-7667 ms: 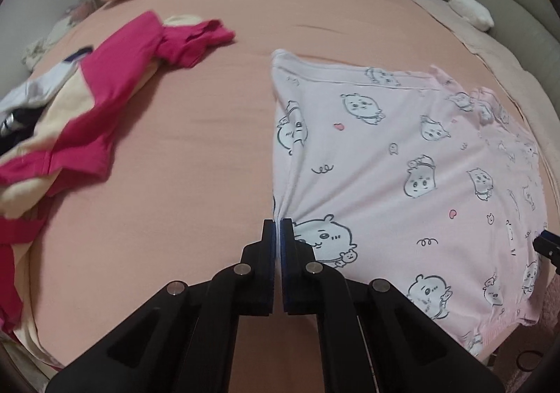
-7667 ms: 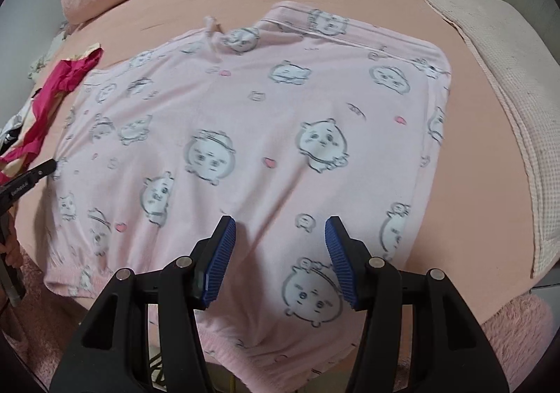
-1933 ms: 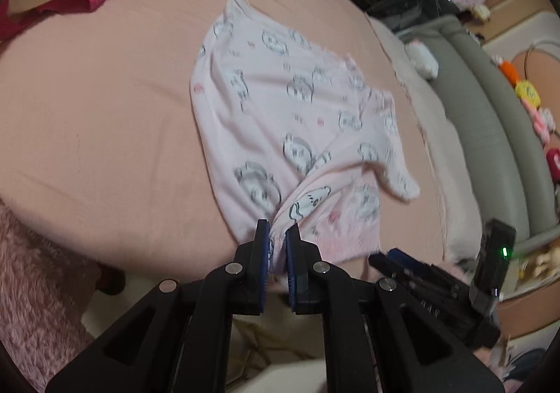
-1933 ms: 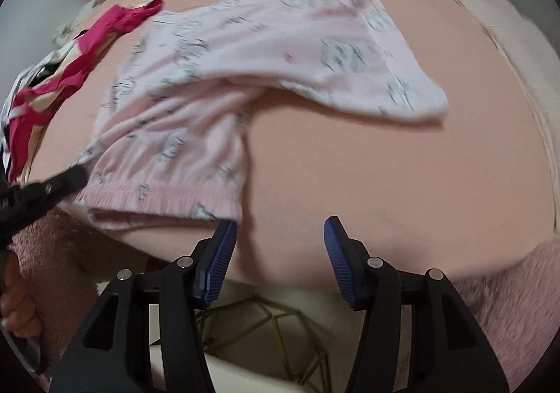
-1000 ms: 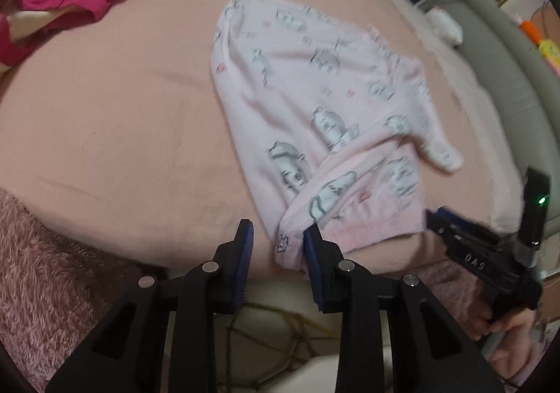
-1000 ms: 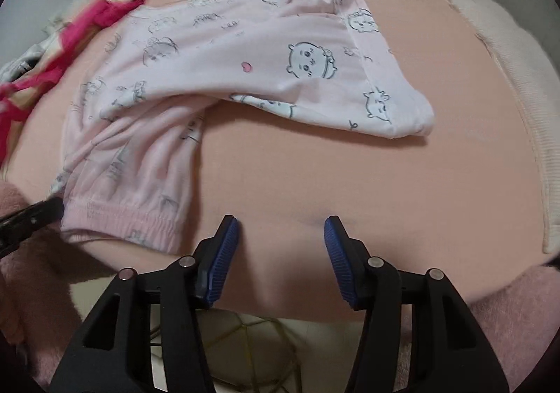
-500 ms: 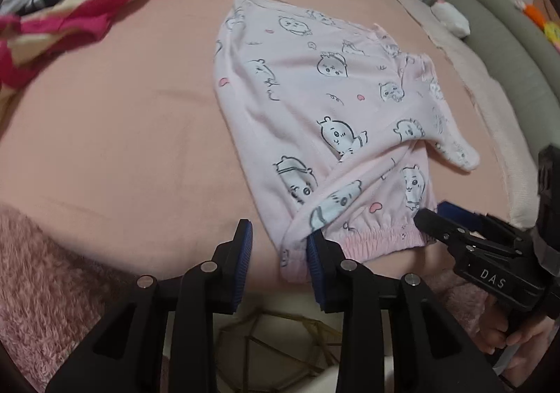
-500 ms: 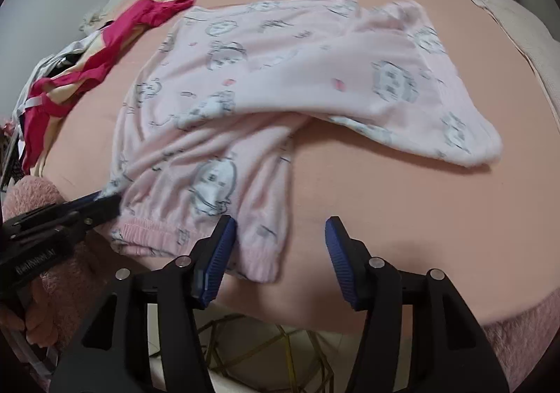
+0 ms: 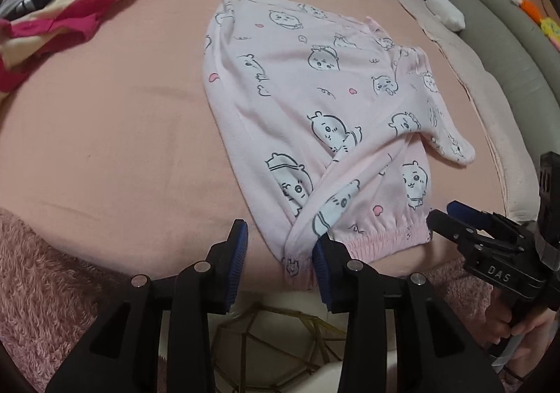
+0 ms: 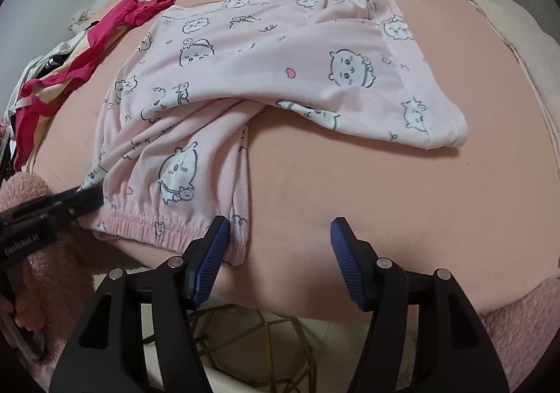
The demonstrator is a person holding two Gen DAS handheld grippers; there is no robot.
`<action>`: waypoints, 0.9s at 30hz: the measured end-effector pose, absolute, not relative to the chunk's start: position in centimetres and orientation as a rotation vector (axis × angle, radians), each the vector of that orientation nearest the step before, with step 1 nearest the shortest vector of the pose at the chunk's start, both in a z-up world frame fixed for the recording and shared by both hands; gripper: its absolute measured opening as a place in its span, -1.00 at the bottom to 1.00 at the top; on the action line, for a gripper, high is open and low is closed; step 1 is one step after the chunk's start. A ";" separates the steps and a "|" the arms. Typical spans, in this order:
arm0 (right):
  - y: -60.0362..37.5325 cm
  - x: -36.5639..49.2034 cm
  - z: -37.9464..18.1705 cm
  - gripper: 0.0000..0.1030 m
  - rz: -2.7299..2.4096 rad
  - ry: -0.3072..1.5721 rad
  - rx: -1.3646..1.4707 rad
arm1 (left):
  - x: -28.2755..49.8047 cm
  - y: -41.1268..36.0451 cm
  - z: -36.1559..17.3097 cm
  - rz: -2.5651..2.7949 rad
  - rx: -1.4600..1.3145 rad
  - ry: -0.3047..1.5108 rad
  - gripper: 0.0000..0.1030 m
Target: Fold clothes
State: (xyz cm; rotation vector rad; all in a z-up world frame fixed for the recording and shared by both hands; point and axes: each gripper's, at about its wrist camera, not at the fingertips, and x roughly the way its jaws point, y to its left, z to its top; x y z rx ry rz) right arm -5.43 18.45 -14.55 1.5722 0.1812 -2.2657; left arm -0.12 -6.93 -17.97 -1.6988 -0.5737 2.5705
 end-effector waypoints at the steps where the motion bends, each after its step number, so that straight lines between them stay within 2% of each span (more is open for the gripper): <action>1: 18.9 -5.3 -14.2 0.18 -2.266 0.167 1.570 | 0.0 -6.9 -17.7 2.576 -1.689 -0.573 -0.25; 5: 21.7 -6.1 -13.5 0.18 -2.295 0.034 1.567 | 0.1 -6.8 -16.0 2.599 -1.591 -0.569 -0.25; 11: 22.9 -7.3 -13.8 0.18 -2.307 0.038 1.616 | -2.6 -9.5 -15.2 2.642 -1.591 -0.576 -0.25; 18: 17.0 -12.6 -9.6 0.18 -2.332 0.268 1.430 | -8.7 -16.4 -15.2 2.675 -1.563 -0.673 -0.29; 22: 11.8 -16.9 -10.4 0.18 -2.236 0.311 1.427 | -12.1 -17.8 -17.7 2.616 -1.615 -0.711 -0.34; 25: 8.0 -19.4 -13.0 0.15 -2.171 0.339 1.489 | -13.3 -18.0 -19.1 2.561 -1.619 -0.751 -0.34; 26: 7.3 -20.1 -13.9 0.14 -2.161 0.351 1.516 | -13.5 -17.8 -19.3 2.547 -1.612 -0.748 -0.41; 27: 6.8 -20.5 -14.9 0.11 -2.154 0.359 1.542 | -13.6 -17.6 -19.3 2.539 -1.604 -0.727 -0.78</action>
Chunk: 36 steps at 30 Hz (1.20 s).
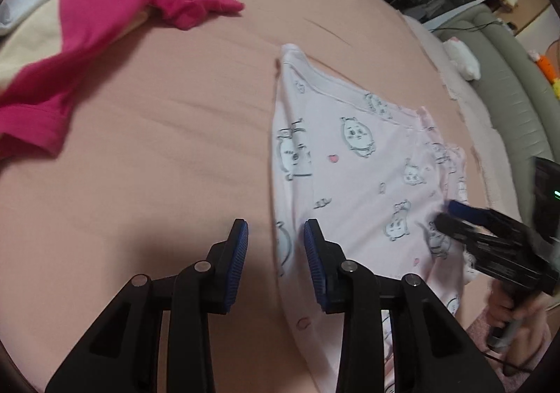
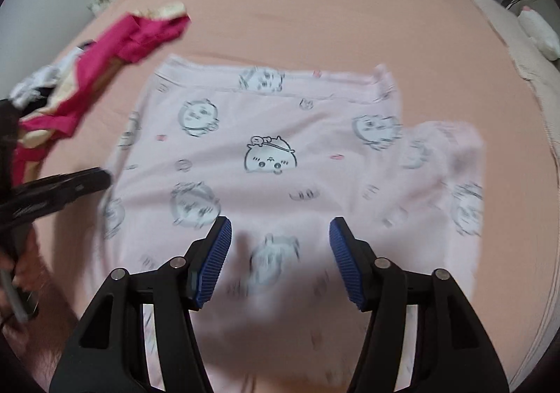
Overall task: Fold clothes
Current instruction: 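Pinch the white waistband edge with the left gripper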
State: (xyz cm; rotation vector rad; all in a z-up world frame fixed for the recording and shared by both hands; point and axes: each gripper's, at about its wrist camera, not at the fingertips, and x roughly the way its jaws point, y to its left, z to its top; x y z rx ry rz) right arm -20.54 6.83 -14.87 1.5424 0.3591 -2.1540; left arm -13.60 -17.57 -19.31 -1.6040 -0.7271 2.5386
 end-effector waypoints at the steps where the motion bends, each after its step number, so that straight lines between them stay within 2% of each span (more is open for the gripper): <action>1: 6.5 -20.9 -15.7 0.07 -2.147 0.361 1.567 | -13.7 -17.3 -19.3 2.530 -1.596 -0.706 -0.90; 5: 7.1 -21.7 -16.7 -0.13 -2.215 0.406 1.571 | -13.7 -17.2 -18.9 2.604 -1.624 -0.603 -0.96; 8: 8.8 -22.6 -16.5 -0.16 -2.316 0.469 1.586 | -13.5 -17.6 -18.4 2.664 -1.659 -0.534 -0.97; 12: 10.5 -24.0 -15.7 -0.16 -2.276 0.359 1.606 | -14.7 -18.8 -18.2 2.632 -1.631 -0.621 -0.95; 16: 8.8 -24.5 -12.8 -0.08 -2.203 0.279 1.510 | -18.3 -20.3 -18.2 2.595 -1.548 -0.624 -0.95; 21: 2.2 -24.2 -11.3 -0.01 -2.048 0.293 1.472 | -22.7 -19.3 -19.5 2.471 -1.474 -0.561 -0.94; 29: -7.7 -26.7 -14.7 0.03 -1.971 0.347 1.477 | -22.4 -18.9 -20.0 2.412 -1.413 -0.462 -0.93; 31: -8.8 -26.9 -16.1 0.03 -1.994 0.414 1.498 | -22.4 -19.4 -19.8 2.444 -1.407 -0.451 -0.86; 36: -8.7 -27.2 -16.8 -0.01 -2.022 0.409 1.513 | -23.3 -20.8 -20.0 2.449 -1.350 -0.599 -0.32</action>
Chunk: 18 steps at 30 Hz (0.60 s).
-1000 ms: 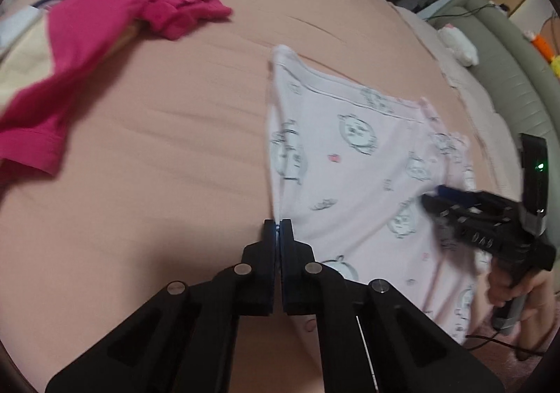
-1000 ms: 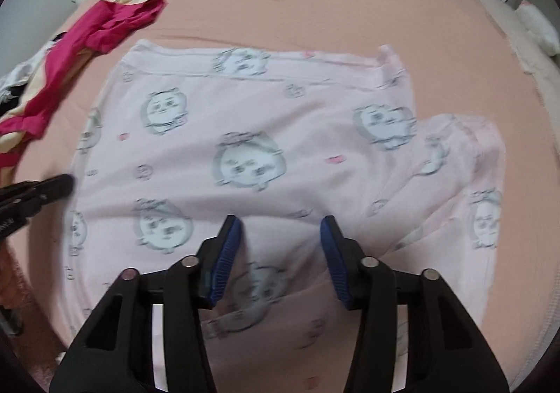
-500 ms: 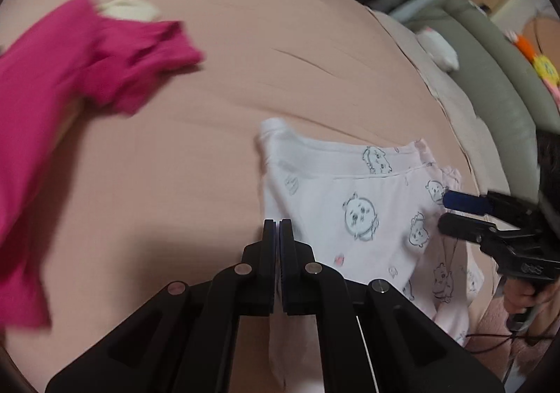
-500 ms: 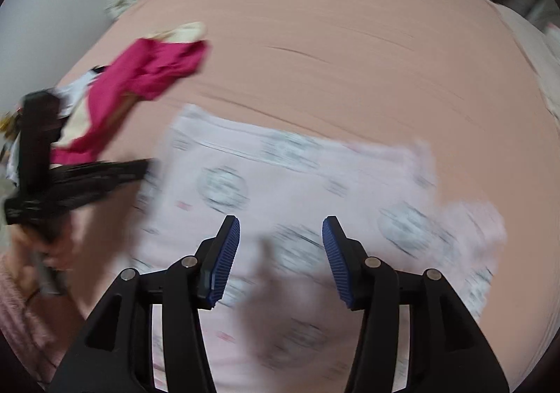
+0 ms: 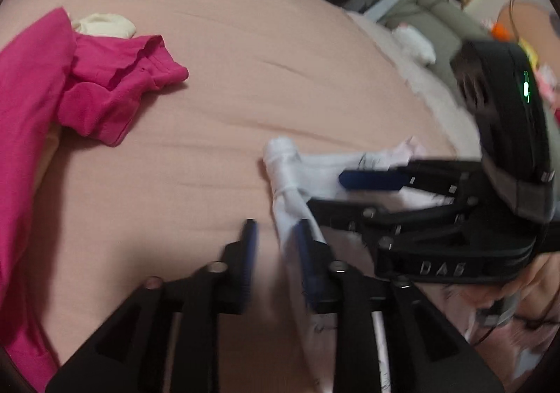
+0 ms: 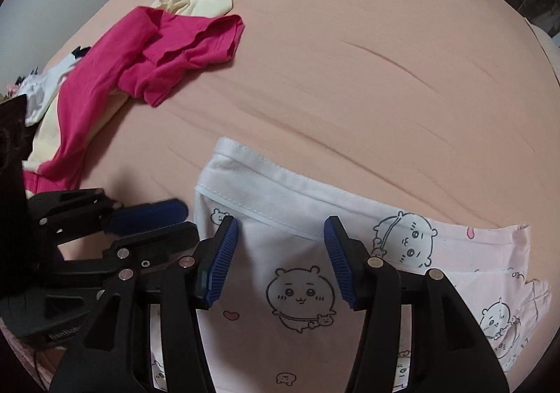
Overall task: Fold clothes
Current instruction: 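Pinch the white waistband edge with the left gripper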
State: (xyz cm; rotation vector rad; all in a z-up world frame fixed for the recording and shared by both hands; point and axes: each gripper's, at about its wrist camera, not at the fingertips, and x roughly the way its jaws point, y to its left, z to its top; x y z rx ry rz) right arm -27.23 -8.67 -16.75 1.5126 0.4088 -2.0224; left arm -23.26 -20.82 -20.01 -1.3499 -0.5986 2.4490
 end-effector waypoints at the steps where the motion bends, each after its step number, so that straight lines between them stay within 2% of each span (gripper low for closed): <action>1: -8.6 -27.2 -16.7 -0.01 -2.027 0.415 1.518 | -23.5 -20.7 -20.1 2.450 -1.344 -0.602 -0.31; 5: -8.1 -27.4 -16.7 -0.07 -2.053 0.419 1.549 | -24.3 -19.9 -20.2 2.470 -1.346 -0.558 -0.34; 8: -7.1 -27.6 -16.2 -0.07 -2.099 0.403 1.560 | -24.7 -19.4 -20.3 2.448 -1.335 -0.538 -0.87; 9: -6.7 -27.6 -15.9 -0.07 -2.121 0.399 1.560 | -24.8 -19.3 -20.3 2.456 -1.337 -0.521 -0.92; 16: -2.7 -30.0 -17.1 -0.06 -2.319 0.527 1.606 | -24.5 -20.0 -18.7 2.549 -1.336 -0.437 -0.95; 18: -1.2 -30.8 -17.4 0.04 -2.372 0.551 1.598 | -24.6 -20.7 -18.8 2.567 -1.378 -0.427 -0.94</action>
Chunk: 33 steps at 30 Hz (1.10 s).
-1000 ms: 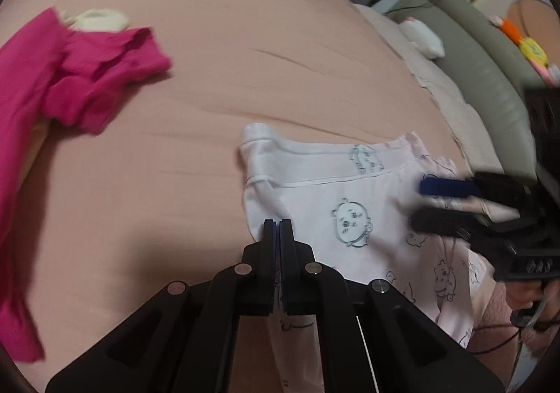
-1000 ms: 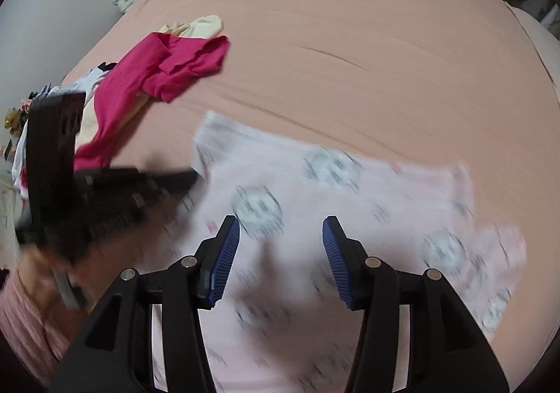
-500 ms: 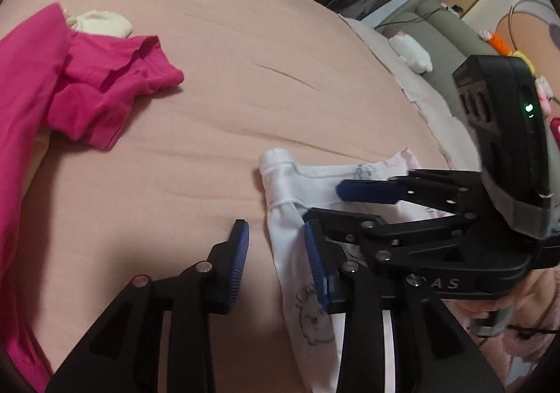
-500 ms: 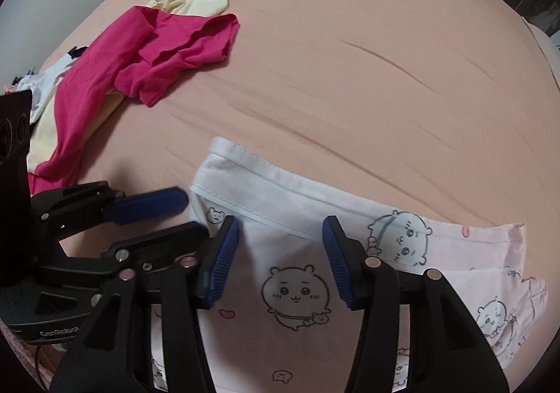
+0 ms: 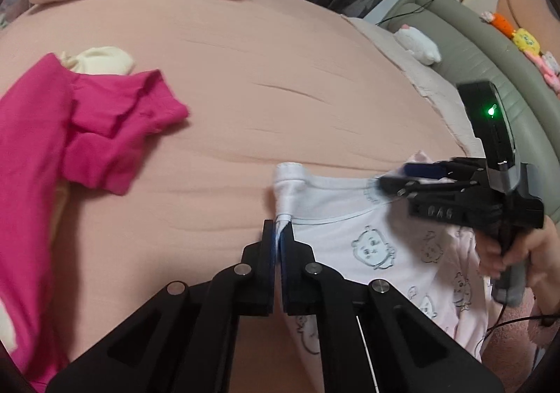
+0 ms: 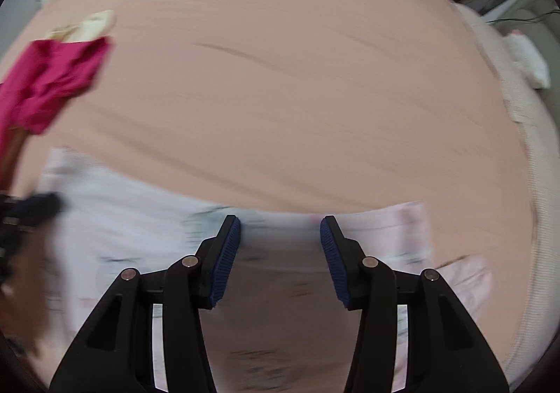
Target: Fold clothes
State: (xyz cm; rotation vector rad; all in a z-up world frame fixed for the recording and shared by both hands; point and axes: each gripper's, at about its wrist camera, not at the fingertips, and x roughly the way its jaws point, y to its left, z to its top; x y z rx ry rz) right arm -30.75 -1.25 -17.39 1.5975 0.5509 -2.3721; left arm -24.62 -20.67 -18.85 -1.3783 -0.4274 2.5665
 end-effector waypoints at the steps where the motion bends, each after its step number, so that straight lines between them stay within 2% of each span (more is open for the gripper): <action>1: -0.5 -31.1 -17.5 0.06 -2.396 0.558 1.593 | -24.8 -21.2 -19.1 2.581 -1.420 -0.421 -0.90; 3: 0.4 -31.4 -17.4 0.10 -2.449 0.594 1.575 | -24.7 -22.4 -19.5 2.643 -1.510 -0.401 -0.88; 4: 0.8 -31.5 -17.3 0.08 -2.476 0.615 1.565 | -24.4 -23.0 -19.4 2.611 -1.510 -0.451 -0.88; 5: 1.1 -31.3 -17.0 -0.01 -2.472 0.580 1.564 | -24.0 -23.5 -19.1 2.552 -1.506 -0.521 -0.86; 7: 1.7 -30.4 -15.9 -0.02 -2.413 0.423 1.574 | -22.5 -23.5 -18.6 2.463 -1.481 -0.575 -0.74; 8: 1.7 -29.6 -15.5 -0.01 -2.366 0.367 1.576 | -21.7 -23.1 -18.5 2.437 -1.471 -0.577 -0.45; 9: 1.4 -28.5 -15.1 0.01 -2.307 0.327 1.576 | -21.2 -22.6 -18.6 2.411 -1.477 -0.584 -0.08; 10: 0.8 -27.1 -14.9 0.01 -2.245 0.307 1.573 | -20.8 -22.1 -18.9 2.380 -1.490 -0.596 -0.05; 13: -2.0 -22.7 -15.3 0.01 -2.085 0.381 1.545 | -19.6 -20.6 -19.6 2.304 -1.523 -0.618 -0.05; 16: -4.0 -19.5 -16.2 0.01 -2.007 0.478 1.517 | -18.2 -19.2 -19.8 2.316 -1.535 -0.576 -0.25; 18: -4.7 -18.0 -16.6 0.01 -2.002 0.513 1.495 | -17.6 -18.8 -20.0 2.316 -1.536 -0.582 -0.50; 19: -5.0 -17.5 -16.9 0.01 -2.006 0.526 1.489 | -17.3 -18.9 -20.2 2.315 -1.535 -0.595 -0.55; 28: -4.5 -16.6 -16.5 0.01 -2.049 0.478 1.454 | -15.5 -19.3 -20.3 2.320 -1.533 -0.642 -0.55; 33: -5.3 -18.2 -18.6 0.01 -2.051 0.591 1.521 | -15.2 -18.2 -20.5 2.355 -1.552 -0.557 -0.53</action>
